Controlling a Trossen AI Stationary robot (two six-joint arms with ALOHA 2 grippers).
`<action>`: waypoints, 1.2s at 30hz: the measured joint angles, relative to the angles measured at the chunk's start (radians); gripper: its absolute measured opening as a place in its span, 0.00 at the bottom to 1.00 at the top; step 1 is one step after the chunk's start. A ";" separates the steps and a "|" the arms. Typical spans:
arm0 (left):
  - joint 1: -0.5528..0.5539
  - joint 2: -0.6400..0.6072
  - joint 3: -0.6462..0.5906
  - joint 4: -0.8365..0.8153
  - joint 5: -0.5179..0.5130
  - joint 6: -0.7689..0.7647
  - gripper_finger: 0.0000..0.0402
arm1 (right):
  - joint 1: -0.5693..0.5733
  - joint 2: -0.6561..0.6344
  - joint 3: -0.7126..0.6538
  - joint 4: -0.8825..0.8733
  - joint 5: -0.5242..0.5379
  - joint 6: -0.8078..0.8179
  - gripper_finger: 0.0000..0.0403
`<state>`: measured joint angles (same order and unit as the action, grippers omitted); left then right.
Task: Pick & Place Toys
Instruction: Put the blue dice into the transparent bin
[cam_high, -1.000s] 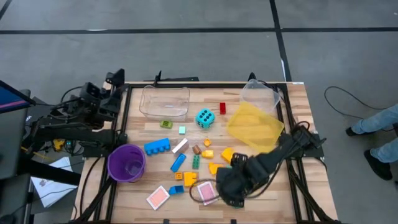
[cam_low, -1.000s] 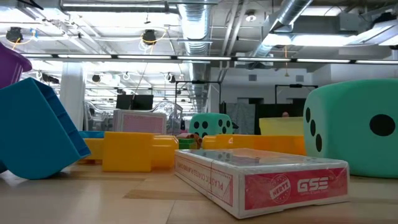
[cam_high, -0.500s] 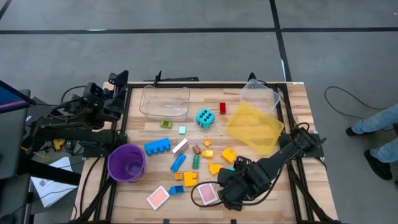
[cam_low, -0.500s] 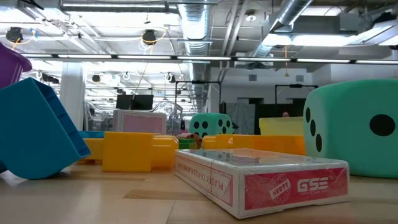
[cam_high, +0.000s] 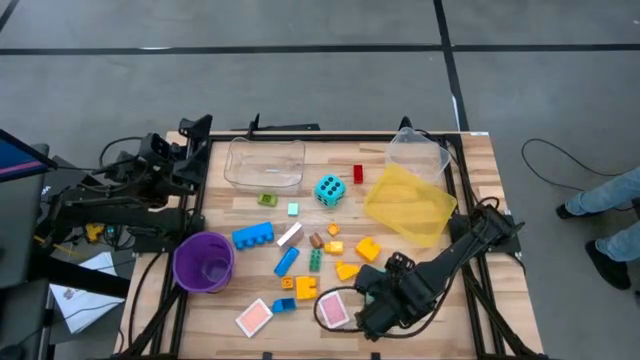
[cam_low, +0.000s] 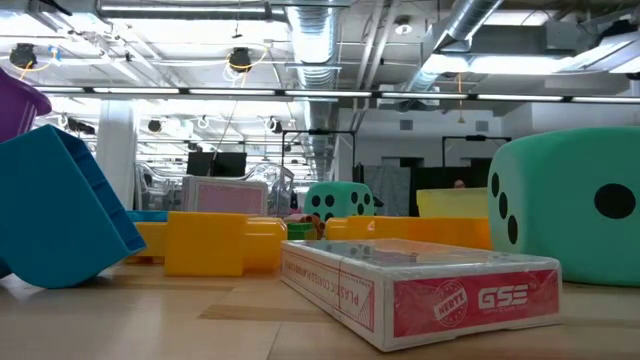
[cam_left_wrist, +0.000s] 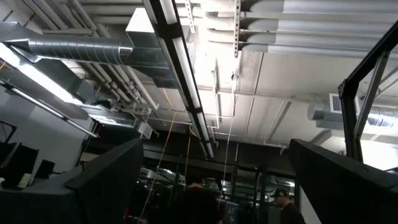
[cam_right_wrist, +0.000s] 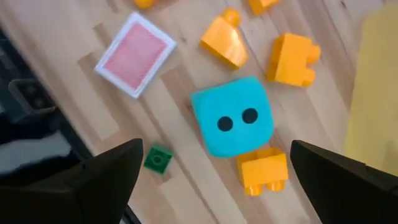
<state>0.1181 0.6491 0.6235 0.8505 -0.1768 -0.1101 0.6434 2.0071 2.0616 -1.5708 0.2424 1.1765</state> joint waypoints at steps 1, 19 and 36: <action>0.000 0.000 0.000 0.000 0.000 0.000 0.99 | -0.004 0.000 -0.014 0.001 -0.001 0.055 0.99; 0.000 0.000 0.000 0.002 -0.001 -0.077 0.99 | -0.077 0.000 -0.153 0.036 -0.171 1.035 0.99; 0.000 0.002 0.000 -0.008 -0.049 -0.117 0.99 | -0.136 -0.009 -0.319 0.171 -0.223 1.071 0.99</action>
<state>0.1181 0.6510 0.6231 0.8423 -0.2261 -0.2274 0.5077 1.9983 1.7427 -1.3995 0.0195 2.2476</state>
